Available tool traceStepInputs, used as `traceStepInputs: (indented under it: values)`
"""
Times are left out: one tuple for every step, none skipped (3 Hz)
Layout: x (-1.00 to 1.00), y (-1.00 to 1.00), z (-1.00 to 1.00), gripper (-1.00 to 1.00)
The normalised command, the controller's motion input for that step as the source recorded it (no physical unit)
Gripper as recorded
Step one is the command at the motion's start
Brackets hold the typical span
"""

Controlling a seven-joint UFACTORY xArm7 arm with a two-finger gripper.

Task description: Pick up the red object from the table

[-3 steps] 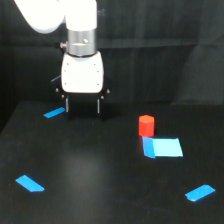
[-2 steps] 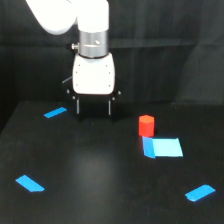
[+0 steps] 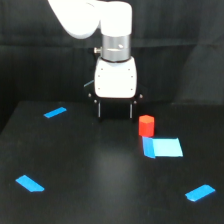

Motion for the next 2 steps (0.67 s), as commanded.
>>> traceStepInputs:
  values:
    - [0.77,-0.32,0.6,1.0]
    - [0.4,-0.5,0.3,1.0]
